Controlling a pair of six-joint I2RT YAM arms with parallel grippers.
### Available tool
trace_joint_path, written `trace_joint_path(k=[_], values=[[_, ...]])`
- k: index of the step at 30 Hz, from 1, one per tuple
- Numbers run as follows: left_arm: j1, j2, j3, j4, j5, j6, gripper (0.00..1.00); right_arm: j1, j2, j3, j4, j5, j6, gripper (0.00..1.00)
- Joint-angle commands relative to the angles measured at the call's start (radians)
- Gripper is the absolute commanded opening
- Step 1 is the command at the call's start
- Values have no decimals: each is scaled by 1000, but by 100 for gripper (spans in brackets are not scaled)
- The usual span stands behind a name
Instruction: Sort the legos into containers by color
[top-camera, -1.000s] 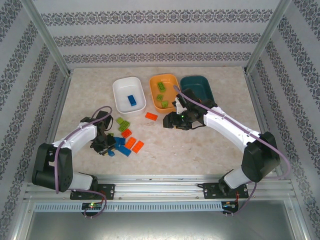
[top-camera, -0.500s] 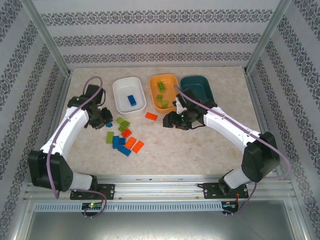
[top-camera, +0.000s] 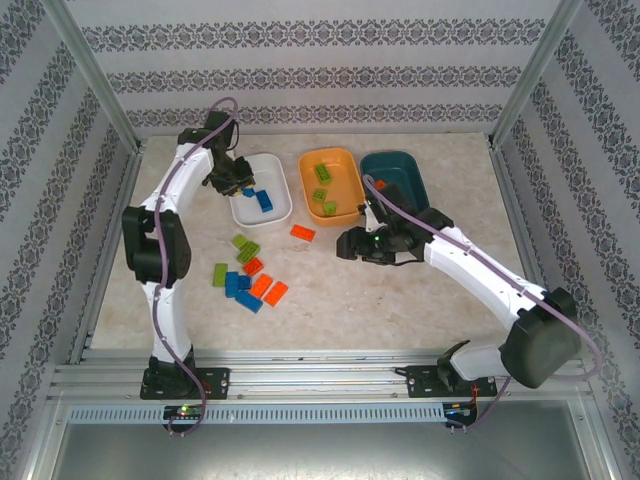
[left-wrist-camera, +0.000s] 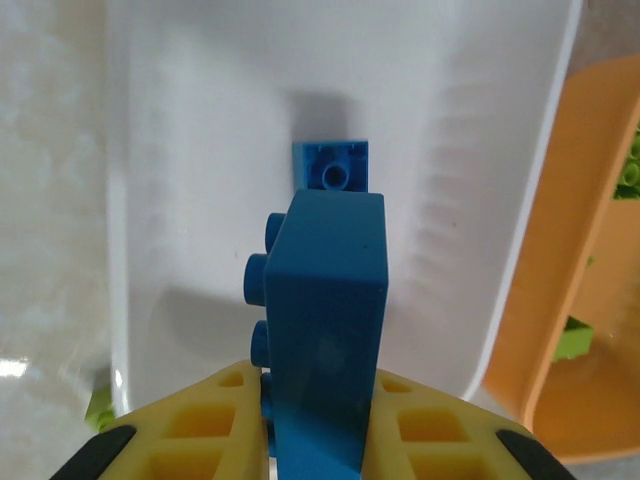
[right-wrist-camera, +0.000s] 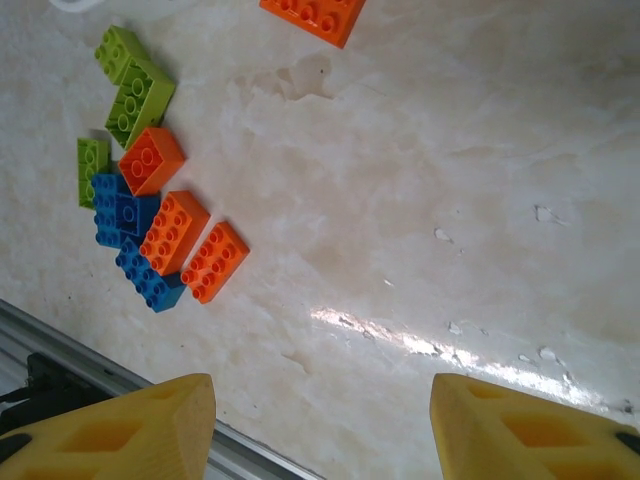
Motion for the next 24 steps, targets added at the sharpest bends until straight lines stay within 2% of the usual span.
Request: trace_joint_path(k=[1,11,19,24], values=[[4,76,112,-139,-16,62,23,-12,-53,-41,-39,48,39,59],[-9,204,184,-193,-64,85,24,-23,-109,-91,-57,80,84,59],[-19,218,210,-220,-73,96,39,-21,-89,-79,-42,72,98,60],[-20,177,236,-246,-73,92,42,-21,-57,-59,-31,46,74,61]])
